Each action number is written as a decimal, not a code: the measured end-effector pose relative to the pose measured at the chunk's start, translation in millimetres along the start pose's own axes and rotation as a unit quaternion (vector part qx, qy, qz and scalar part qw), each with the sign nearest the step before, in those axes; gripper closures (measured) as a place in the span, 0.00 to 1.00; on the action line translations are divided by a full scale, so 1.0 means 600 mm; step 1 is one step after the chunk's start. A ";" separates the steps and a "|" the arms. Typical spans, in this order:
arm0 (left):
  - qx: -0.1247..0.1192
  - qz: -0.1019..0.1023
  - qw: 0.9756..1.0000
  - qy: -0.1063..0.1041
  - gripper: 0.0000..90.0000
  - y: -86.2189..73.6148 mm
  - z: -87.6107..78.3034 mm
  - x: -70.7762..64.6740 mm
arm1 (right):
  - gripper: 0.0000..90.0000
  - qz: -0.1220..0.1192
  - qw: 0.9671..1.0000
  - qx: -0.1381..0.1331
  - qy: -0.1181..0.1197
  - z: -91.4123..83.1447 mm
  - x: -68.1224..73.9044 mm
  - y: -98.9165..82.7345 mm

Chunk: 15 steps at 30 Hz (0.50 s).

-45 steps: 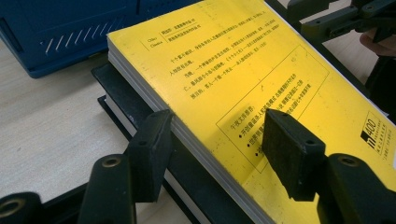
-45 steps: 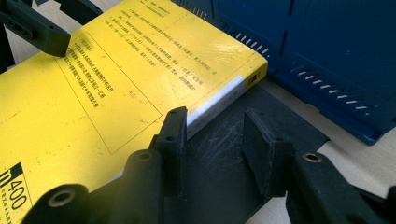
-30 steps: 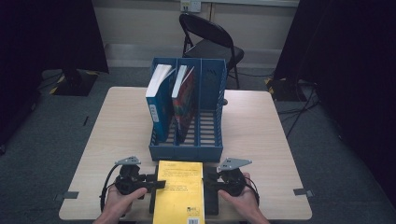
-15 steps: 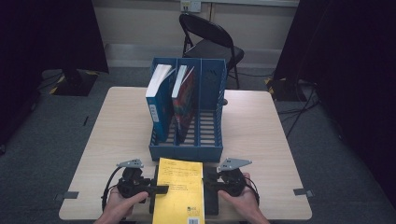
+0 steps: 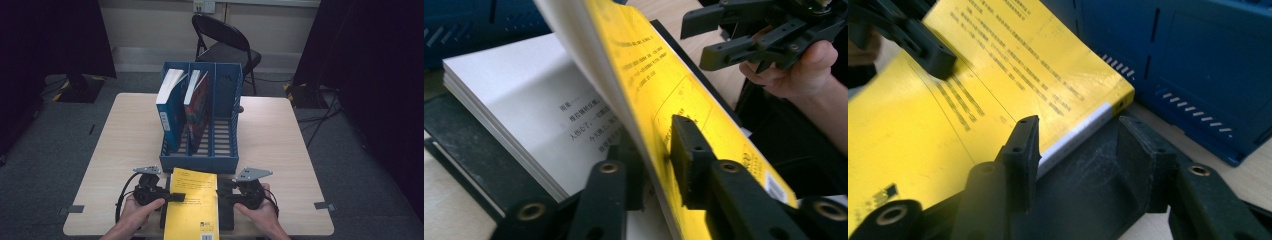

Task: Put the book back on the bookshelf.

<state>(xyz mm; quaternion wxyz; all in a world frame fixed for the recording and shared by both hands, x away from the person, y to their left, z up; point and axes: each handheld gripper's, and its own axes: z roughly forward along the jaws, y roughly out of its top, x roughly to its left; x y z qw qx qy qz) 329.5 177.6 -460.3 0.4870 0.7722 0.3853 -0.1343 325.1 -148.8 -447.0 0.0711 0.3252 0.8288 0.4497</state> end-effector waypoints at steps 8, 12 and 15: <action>-0.021 0.037 0.999 0.004 0.91 -0.003 -0.005 -0.015 | 0.46 0.015 0.999 0.015 0.024 0.011 0.002 -0.007; -0.033 0.043 0.999 -0.005 0.93 -0.004 -0.008 -0.021 | 0.39 0.023 0.999 0.013 0.048 0.016 0.004 -0.008; -0.041 0.049 0.998 -0.011 0.94 -0.005 -0.010 -0.027 | 0.34 0.024 0.997 0.006 0.071 0.017 0.005 -0.009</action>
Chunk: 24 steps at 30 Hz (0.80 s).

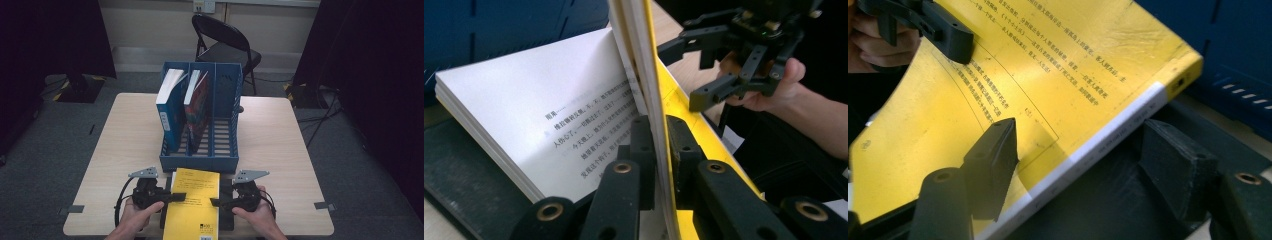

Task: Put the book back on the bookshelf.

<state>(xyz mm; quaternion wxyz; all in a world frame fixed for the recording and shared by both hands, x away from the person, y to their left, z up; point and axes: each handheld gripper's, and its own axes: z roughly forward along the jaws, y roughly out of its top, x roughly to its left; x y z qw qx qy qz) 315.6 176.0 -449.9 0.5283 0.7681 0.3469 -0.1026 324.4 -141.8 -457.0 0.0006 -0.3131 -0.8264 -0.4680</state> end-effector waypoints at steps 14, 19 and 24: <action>-0.001 0.005 1.000 0.003 0.93 0.004 0.001 0.002 | 0.31 0.022 1.000 0.012 0.007 0.012 -0.009 0.004; -0.006 0.001 1.000 0.008 0.93 0.006 0.001 0.002 | 0.33 0.029 0.999 0.014 0.004 0.016 -0.013 0.011; -0.015 0.011 1.000 0.007 0.94 0.011 -0.002 0.000 | 0.43 0.037 0.999 0.001 0.004 0.003 -0.017 0.017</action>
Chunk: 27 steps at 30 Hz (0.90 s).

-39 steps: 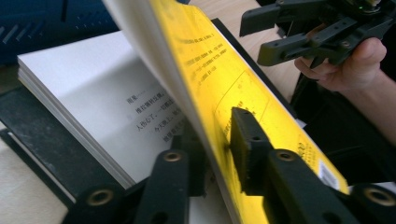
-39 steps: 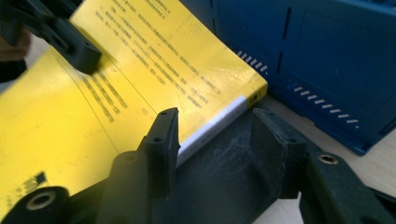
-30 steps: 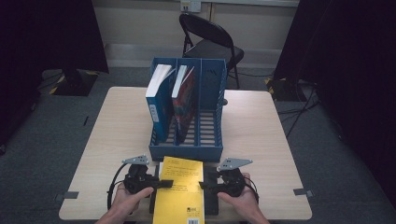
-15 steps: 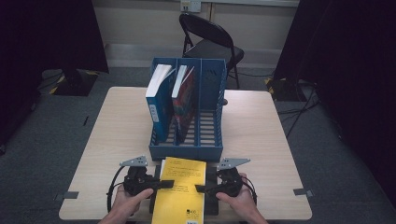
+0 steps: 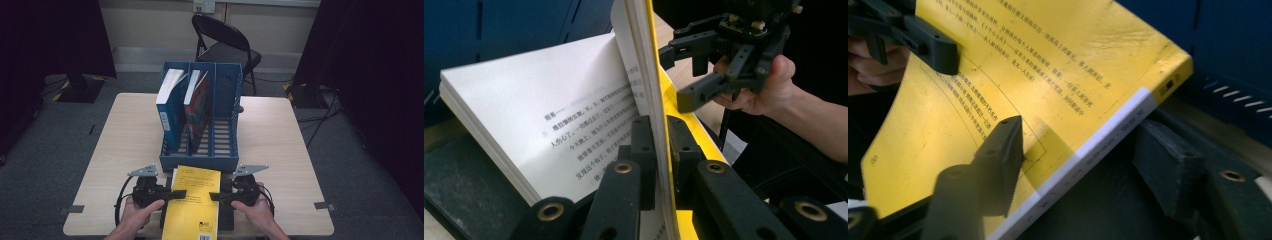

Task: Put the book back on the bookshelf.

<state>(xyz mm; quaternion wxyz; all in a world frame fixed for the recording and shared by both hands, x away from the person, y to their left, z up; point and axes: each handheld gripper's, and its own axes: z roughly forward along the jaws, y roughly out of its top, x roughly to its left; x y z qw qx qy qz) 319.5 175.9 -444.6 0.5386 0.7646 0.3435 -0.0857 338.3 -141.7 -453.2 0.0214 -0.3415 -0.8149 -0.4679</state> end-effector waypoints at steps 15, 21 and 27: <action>-0.016 0.015 1.000 0.008 0.95 0.011 -0.007 -0.007 | 0.60 0.004 0.999 -0.040 0.003 -0.029 0.002 0.020; -0.021 0.015 1.000 0.006 0.95 0.016 -0.012 -0.009 | 0.65 0.005 0.998 -0.058 0.010 -0.033 0.005 0.030; -0.037 0.020 0.999 0.004 0.95 0.027 -0.021 -0.013 | 0.69 0.004 0.997 -0.079 0.019 -0.042 0.005 0.047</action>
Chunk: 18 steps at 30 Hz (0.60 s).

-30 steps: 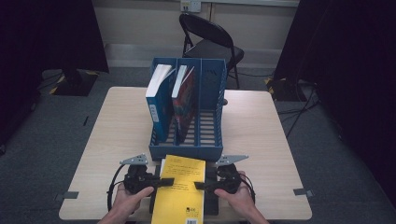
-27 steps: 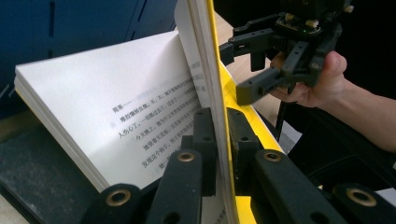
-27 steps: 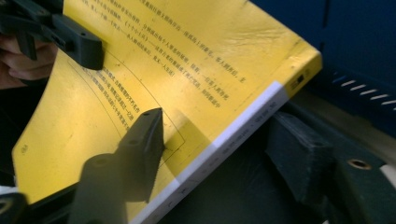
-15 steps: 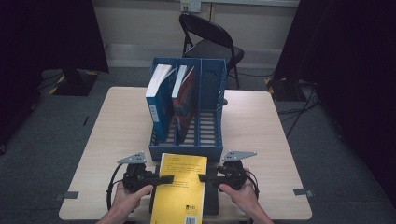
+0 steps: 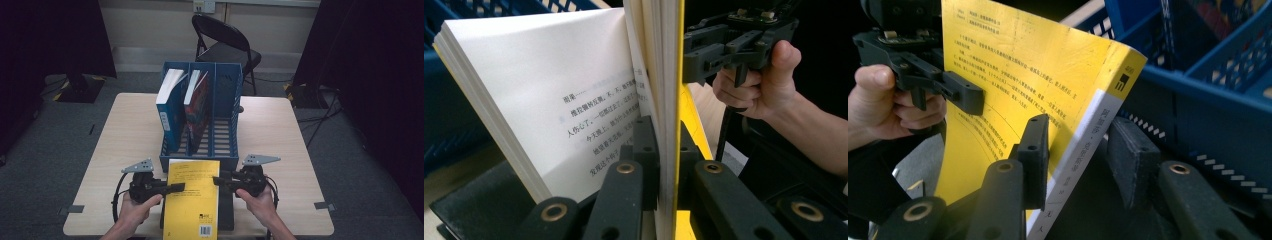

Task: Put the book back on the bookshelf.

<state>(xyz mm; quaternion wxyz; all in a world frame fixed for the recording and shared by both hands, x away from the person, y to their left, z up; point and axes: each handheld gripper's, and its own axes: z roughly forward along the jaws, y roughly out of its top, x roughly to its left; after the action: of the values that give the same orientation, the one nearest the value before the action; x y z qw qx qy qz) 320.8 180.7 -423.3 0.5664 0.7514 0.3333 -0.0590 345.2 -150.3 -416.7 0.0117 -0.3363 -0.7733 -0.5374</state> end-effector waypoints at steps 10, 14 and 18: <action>-0.013 0.014 1.000 0.002 0.96 0.020 -0.015 -0.007 | 0.73 -0.018 1.000 -0.025 0.004 -0.010 0.012 0.029; -0.026 0.018 0.999 0.001 0.96 0.028 -0.021 -0.012 | 0.74 -0.016 0.999 -0.037 0.004 -0.013 0.017 0.039; -0.030 0.024 0.999 0.007 0.96 0.039 -0.026 -0.014 | 0.75 -0.023 0.999 -0.049 0.001 -0.019 0.024 0.053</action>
<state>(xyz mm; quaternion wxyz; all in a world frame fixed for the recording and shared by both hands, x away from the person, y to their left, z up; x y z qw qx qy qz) 322.8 187.5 -395.1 0.5876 0.7420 0.3212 -0.0302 347.2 -146.2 -380.4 -0.0166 -0.3177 -0.7537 -0.5750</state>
